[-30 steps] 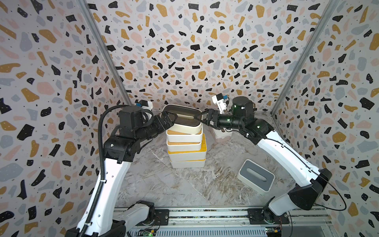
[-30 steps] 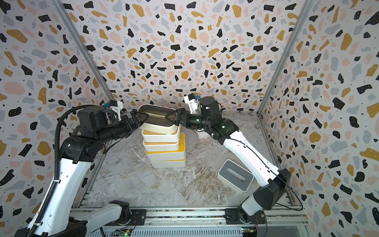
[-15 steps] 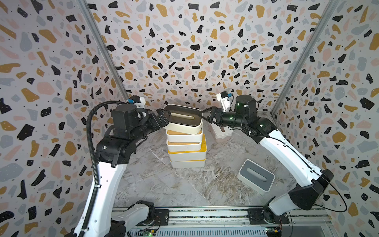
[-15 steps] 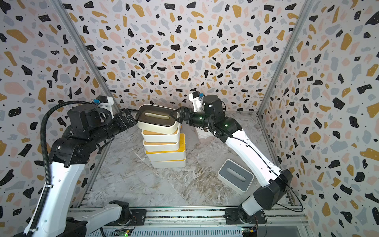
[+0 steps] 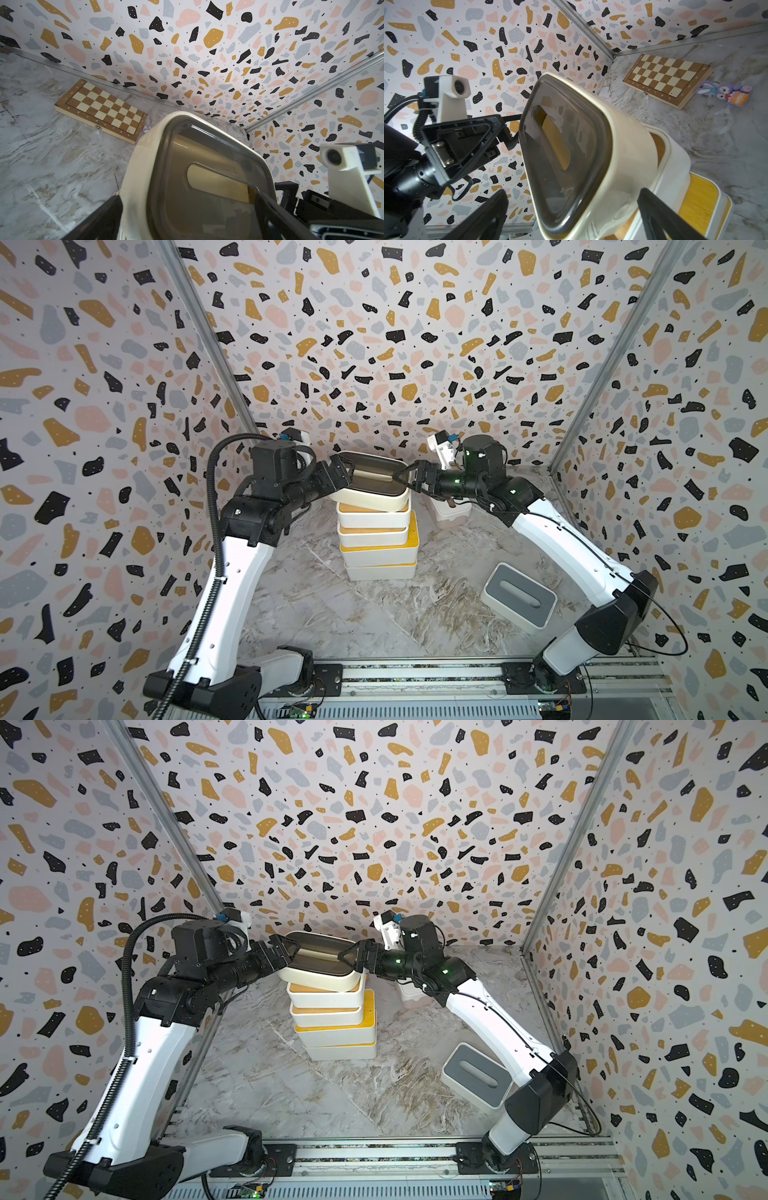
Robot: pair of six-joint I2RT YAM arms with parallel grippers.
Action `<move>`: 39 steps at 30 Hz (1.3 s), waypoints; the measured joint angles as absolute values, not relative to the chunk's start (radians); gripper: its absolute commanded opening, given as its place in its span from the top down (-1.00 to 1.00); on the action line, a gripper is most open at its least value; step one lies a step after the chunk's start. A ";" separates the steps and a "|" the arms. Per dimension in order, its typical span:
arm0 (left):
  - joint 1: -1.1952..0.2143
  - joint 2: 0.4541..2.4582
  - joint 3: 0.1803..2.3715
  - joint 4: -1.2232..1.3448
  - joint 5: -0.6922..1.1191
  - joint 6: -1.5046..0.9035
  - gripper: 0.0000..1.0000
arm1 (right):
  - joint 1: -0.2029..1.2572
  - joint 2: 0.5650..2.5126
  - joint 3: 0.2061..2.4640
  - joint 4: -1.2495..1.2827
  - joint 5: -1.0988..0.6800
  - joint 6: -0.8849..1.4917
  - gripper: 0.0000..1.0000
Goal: Stack the tissue boxes
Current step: Adjust the tissue box on the tissue box.
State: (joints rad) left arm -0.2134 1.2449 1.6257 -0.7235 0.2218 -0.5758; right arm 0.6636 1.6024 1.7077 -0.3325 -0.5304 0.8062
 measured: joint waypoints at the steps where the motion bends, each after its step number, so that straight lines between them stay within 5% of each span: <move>1: -0.213 1.249 1.623 -0.712 0.231 -0.576 -0.99 | 0.664 1.608 1.708 -0.331 -0.531 0.807 -0.98; 39: -0.199 1.118 1.591 -0.694 0.323 -0.653 -0.99 | 0.690 1.639 1.810 -0.353 -0.493 0.831 -0.98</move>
State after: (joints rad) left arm -0.1986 1.1175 1.5913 -0.6945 0.3233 -0.6525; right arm 0.6899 1.6386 1.8099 -0.3531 -0.4927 0.8310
